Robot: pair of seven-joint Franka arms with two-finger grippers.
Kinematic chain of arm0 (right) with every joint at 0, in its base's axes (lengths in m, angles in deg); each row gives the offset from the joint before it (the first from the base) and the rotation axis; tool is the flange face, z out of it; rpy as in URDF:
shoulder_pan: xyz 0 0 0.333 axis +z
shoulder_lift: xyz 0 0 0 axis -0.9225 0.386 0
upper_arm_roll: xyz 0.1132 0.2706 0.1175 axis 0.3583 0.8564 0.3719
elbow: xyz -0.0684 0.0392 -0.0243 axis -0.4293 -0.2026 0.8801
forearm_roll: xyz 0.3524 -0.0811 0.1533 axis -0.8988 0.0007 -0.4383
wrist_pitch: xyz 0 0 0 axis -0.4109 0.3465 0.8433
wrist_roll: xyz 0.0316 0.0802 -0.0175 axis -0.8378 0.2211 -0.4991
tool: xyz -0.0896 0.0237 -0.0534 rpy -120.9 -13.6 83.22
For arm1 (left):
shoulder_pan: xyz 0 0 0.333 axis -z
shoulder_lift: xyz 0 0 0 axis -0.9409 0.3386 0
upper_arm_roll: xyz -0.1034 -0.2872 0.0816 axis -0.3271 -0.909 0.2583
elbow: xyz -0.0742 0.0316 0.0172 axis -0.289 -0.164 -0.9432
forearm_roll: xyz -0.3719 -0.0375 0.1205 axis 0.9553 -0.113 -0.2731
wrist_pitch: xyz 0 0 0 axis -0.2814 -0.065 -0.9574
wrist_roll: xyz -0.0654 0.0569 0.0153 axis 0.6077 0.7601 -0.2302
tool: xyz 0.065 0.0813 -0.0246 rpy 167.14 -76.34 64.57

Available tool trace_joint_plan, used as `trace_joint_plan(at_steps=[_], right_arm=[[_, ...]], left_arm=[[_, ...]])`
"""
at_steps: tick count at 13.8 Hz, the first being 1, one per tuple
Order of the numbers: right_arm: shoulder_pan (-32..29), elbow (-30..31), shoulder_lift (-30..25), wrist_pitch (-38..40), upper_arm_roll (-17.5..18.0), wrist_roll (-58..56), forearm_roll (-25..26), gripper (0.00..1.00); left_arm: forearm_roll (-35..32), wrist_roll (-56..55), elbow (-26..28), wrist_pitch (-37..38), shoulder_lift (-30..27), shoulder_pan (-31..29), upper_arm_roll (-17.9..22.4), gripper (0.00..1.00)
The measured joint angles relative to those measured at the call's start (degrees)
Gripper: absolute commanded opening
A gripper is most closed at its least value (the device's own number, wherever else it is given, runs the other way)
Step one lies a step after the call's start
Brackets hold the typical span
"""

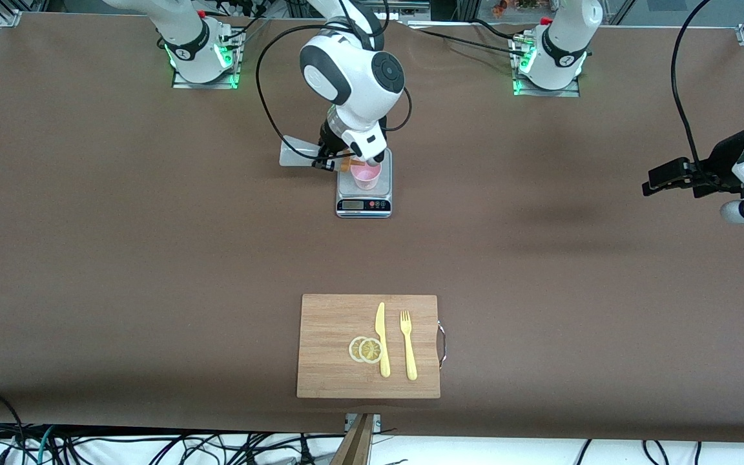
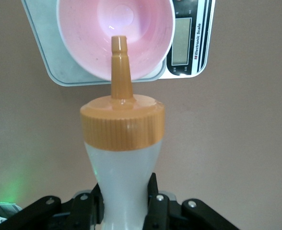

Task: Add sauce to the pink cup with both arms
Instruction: 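Tilt the bottle nozzle into the pink cup with the right gripper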

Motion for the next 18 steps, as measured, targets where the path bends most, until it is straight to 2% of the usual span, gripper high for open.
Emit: trace_joint_plan(at_steps=[5,18], right_arm=[[0.8,-0.1,-0.2,2.6,0.0,0.4,1.8,0.18],[1.1,-0.4,-0.3,3.7,-0.1,0.6,2.0,0.16]], left_arm=[[0.0,0.0,0.0,0.0,0.0,0.0,0.0,1.0],[0.0,0.0,0.0,0.0,0.0,0.0,0.0,1.0]])
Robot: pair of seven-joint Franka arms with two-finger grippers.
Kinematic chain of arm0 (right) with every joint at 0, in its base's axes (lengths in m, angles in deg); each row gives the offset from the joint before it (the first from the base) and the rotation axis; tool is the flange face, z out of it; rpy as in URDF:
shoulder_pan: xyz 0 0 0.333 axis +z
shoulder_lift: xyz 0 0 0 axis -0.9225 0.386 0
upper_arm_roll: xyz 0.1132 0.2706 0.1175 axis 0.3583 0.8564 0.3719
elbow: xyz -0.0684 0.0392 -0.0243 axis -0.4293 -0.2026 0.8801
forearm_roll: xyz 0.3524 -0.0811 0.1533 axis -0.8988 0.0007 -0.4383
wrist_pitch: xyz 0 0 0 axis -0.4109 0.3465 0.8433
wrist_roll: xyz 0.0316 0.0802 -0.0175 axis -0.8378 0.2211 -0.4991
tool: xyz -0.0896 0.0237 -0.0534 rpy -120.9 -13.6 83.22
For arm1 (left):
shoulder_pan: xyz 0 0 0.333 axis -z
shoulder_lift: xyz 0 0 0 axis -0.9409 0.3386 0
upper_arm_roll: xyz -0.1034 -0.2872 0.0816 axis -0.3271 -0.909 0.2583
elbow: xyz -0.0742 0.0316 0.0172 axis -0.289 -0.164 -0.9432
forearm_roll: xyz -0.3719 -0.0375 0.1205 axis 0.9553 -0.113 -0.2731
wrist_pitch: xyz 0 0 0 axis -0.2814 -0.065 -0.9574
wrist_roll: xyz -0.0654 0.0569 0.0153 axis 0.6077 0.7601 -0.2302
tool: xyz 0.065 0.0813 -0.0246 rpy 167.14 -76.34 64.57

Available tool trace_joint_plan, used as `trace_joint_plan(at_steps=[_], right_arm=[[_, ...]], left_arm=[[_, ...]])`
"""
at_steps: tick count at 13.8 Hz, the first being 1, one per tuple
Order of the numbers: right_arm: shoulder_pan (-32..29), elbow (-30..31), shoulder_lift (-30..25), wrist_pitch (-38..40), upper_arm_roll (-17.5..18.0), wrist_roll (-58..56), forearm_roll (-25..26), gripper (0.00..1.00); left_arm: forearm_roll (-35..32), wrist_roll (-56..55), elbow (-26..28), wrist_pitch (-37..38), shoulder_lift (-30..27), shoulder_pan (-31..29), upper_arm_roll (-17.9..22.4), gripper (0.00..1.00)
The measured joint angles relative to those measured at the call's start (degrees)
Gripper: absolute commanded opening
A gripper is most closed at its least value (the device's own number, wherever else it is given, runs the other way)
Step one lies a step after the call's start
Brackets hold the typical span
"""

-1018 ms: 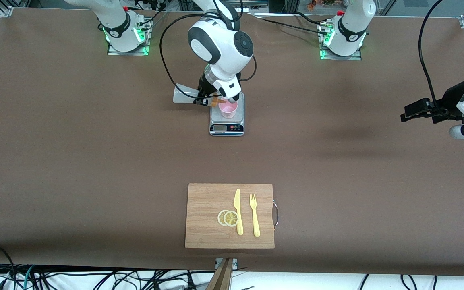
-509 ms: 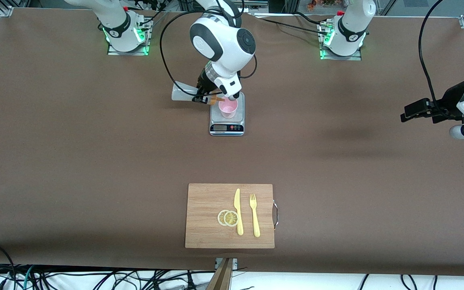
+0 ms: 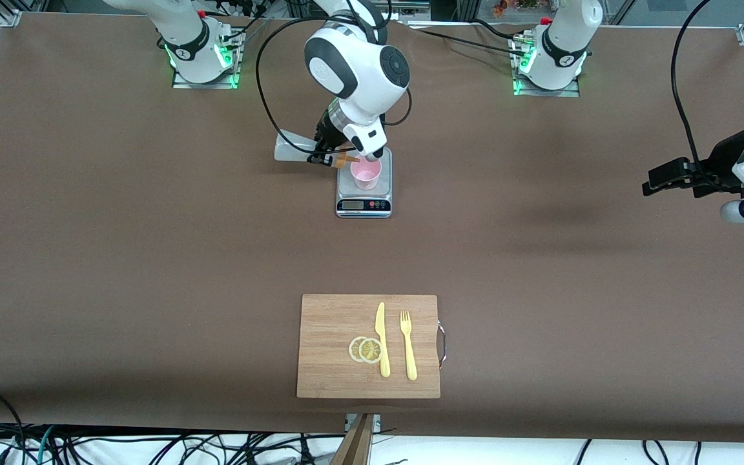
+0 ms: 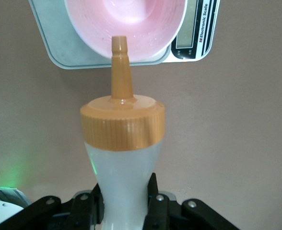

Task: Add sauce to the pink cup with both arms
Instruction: 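Tilt the bottle nozzle into the pink cup with the right gripper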

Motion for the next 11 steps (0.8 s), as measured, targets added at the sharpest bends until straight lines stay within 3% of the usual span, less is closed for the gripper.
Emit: trace_joint_plan(at_steps=[11], right_arm=[[0.0,0.0,0.0,0.0,-0.5,0.1,0.0,0.18]], left_arm=[[0.0,0.0,0.0,0.0,0.0,0.0,0.0,1.0]])
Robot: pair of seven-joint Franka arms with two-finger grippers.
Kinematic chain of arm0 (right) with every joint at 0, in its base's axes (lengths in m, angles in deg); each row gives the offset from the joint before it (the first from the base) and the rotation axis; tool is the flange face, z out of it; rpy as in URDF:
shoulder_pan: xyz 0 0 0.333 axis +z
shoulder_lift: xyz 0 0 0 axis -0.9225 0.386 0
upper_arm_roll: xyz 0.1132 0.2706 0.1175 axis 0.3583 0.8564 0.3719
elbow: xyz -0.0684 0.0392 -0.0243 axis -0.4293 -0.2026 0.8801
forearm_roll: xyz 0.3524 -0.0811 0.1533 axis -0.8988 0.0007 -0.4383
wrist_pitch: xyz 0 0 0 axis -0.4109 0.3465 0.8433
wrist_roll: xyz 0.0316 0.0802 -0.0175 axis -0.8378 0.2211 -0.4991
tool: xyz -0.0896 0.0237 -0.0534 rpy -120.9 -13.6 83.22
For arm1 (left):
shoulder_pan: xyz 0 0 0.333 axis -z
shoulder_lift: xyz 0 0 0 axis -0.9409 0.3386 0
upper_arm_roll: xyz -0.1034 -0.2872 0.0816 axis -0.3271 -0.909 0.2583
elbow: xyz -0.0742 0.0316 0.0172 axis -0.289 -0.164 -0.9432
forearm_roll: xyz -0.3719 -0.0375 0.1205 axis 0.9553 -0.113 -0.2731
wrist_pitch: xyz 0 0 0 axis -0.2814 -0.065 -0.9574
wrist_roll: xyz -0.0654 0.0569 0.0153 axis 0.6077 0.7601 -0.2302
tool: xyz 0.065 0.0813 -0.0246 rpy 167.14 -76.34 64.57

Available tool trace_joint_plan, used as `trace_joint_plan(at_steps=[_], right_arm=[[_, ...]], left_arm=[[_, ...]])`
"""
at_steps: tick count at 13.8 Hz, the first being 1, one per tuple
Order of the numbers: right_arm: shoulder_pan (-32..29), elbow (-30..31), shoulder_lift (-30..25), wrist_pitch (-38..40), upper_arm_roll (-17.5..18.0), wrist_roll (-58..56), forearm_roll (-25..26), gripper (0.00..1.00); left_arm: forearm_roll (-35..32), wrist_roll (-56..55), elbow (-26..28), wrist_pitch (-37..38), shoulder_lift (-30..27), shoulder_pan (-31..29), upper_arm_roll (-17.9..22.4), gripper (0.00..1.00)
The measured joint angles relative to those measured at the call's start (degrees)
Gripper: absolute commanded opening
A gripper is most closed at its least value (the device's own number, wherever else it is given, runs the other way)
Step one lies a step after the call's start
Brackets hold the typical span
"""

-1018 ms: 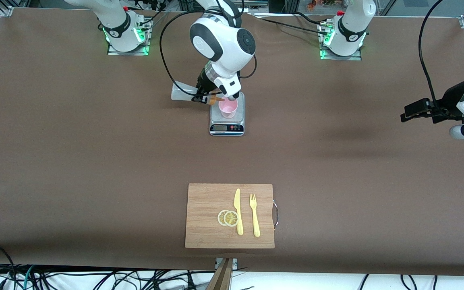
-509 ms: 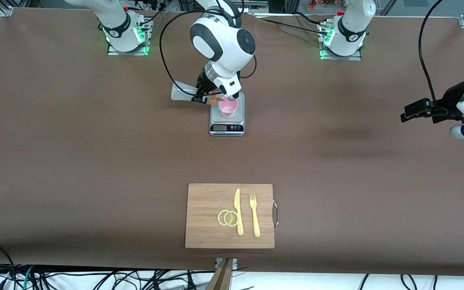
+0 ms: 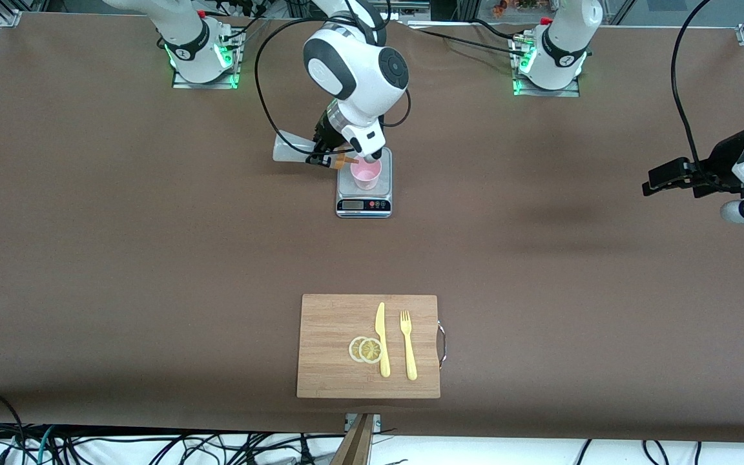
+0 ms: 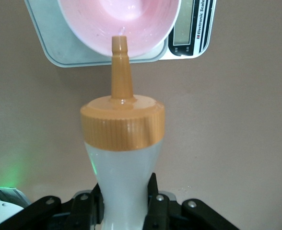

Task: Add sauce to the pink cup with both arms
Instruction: 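Tilt the bottle nozzle into the pink cup with the right gripper, then carry the sauce bottle back to its spot with the right gripper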

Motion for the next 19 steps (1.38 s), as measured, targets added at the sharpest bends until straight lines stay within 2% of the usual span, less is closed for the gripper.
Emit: trace_joint_plan(at_steps=[6,15,19], right_arm=[[0.0,-0.2,0.0,-0.5,-0.2,0.1,-0.8,0.18],[-0.2,-0.6,-2.5,-4.1,-4.3,0.1,-10.0,0.18],[-0.3,4.2,-7.2,-10.9,-6.6,-0.6,-14.9,0.18]], left_arm=[[0.0,0.0,0.0,0.0,0.0,0.0,0.0,1.0],[0.0,0.0,0.0,0.0,0.0,0.0,0.0,1.0],[0.0,0.0,0.0,0.0,0.0,0.0,0.0,1.0]])
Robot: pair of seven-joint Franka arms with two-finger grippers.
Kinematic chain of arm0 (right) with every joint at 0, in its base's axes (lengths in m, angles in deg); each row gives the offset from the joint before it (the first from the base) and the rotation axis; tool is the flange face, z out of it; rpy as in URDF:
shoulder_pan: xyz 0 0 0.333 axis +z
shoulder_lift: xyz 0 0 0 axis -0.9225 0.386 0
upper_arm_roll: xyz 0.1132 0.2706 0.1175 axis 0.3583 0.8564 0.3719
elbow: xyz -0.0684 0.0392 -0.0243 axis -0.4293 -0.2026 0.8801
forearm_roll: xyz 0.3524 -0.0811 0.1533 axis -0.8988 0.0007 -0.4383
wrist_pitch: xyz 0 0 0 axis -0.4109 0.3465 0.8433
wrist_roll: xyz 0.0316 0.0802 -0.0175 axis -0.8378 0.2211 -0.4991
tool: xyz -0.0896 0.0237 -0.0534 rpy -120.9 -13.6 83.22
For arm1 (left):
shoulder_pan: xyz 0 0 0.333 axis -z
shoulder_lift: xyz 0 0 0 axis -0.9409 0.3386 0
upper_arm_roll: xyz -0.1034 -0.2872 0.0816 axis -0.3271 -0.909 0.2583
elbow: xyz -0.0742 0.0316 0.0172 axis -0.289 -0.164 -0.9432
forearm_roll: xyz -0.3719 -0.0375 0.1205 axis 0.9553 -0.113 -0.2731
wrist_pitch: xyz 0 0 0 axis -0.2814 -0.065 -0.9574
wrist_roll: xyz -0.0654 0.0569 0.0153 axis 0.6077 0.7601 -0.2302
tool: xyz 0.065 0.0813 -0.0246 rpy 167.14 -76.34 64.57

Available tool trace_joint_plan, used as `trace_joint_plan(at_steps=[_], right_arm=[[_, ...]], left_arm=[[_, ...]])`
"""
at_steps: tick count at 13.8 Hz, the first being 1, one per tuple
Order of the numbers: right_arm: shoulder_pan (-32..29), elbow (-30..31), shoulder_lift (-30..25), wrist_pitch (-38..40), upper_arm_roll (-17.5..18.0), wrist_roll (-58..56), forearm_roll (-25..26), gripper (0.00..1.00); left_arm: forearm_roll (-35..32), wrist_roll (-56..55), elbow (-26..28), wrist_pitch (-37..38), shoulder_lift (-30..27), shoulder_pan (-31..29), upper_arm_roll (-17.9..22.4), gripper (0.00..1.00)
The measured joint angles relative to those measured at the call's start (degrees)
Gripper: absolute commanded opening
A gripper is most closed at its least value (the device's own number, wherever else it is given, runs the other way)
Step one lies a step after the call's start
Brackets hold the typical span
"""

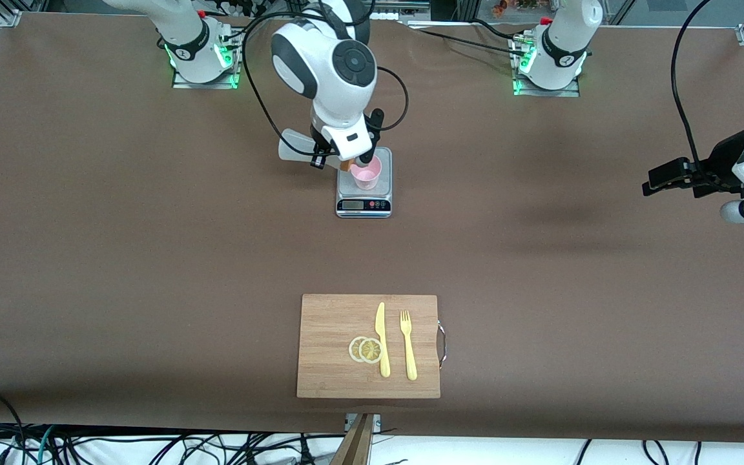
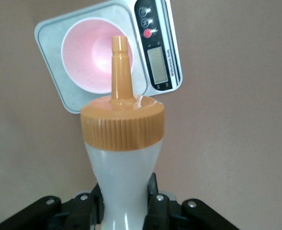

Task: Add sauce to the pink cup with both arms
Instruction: 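Carry the sauce bottle back to its spot with the right gripper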

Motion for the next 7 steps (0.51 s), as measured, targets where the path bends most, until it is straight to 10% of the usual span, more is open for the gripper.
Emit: trace_joint_plan(at_steps=[7], right_arm=[[-0.4,7.4,-5.3,-8.9,-12.0,-19.3,-18.7,0.18]], left_arm=[[0.0,0.0,0.0,0.0,0.0,0.0,0.0,1.0]])
